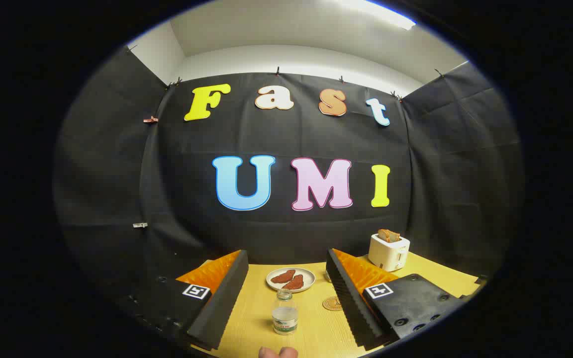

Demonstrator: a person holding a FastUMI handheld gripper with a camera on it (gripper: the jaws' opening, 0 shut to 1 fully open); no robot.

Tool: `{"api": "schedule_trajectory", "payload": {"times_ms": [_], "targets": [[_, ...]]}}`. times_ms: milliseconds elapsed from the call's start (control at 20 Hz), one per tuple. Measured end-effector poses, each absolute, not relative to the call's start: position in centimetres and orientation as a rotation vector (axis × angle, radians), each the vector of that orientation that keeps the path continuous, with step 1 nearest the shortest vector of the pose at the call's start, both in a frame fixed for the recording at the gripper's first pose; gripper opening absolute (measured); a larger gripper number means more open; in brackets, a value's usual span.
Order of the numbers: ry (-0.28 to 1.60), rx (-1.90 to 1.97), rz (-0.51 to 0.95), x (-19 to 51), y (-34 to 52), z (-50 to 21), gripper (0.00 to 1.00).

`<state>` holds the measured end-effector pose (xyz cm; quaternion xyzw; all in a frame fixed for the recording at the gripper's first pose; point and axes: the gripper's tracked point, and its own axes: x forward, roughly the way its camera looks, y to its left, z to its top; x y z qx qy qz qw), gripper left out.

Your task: Take the bottle from table, then pour the juice into the cup, finally place the bottle on the coaster

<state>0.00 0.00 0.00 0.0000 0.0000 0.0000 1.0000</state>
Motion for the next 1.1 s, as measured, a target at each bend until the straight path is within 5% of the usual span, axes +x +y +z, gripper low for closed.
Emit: {"api": "schedule_trajectory", "payload": {"times_ms": [1100], "targets": [[0.001,0.021,-0.012,-1.0,-0.9,-0.9,0.97]]}}
